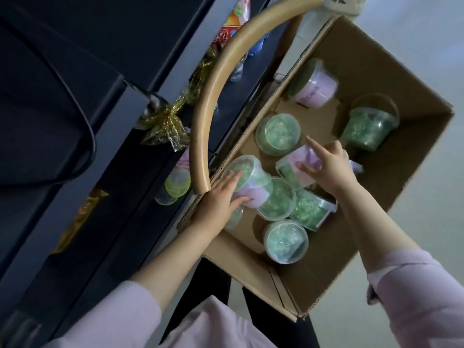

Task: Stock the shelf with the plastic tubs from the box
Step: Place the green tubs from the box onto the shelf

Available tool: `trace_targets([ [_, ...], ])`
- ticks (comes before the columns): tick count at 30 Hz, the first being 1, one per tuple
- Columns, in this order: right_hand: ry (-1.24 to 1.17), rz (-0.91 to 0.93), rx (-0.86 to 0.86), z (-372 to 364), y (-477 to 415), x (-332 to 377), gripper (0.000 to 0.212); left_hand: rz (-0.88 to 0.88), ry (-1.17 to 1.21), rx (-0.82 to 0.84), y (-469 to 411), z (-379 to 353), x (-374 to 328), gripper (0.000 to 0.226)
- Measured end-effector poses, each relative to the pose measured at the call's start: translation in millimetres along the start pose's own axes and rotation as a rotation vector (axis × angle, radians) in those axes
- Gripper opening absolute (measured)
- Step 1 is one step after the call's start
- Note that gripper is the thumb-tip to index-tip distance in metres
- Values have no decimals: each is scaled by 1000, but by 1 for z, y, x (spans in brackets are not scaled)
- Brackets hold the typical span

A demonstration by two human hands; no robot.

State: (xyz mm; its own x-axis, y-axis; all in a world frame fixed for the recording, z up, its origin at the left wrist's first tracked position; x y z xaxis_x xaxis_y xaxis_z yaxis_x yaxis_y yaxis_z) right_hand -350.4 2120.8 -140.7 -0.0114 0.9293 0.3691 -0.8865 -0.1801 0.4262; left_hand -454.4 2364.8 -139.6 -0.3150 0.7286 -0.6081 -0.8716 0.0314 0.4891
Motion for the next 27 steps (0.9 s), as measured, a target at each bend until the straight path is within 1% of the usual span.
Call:
trace_targets([
  [2,21,10,13,1,1,-2,68,49,25,-40,3,7,0,64],
  [4,-44,46,14,2,1,1,62,60,28,-96,8,13,-5,60],
  [7,-142,117,9,7,5,6,48,65,28,-162,14,18,-11,55],
  [10,-125,187,-124,25,26,5,39,66,70,-216,23,17,-18,59],
  [14,-283,114,-299,58,75,-15,29,117,180,-288,48,19,-37,58],
  [16,-362,71,-351,80,100,-26,27,135,217,-354,72,27,-58,50],
  [18,-466,32,-388,108,126,-33,27,180,287,-383,104,38,-83,40],
  [20,-586,35,-416,141,154,-28,24,234,358,-423,142,53,-107,31],
  [24,-780,150,-411,212,199,16,27,237,493,-553,227,100,-159,33],
  [27,-895,264,-393,261,229,70,25,228,542,-663,290,140,-182,27],
])
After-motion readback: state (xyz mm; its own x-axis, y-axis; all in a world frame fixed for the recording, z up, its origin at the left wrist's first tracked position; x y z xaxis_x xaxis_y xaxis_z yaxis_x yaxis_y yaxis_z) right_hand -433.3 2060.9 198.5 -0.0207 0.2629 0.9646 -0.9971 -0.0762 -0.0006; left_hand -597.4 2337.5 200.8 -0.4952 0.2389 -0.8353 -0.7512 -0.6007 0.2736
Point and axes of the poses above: each hand's wrist, its own y-axis away from the middle knuckle, its own z-axis out of the back of the hand, x = y × z, the point moved 10 cm from there along -y, towards the middle knuckle, and after that the axes turned 9 degrees about z, right-handed, at the moved point
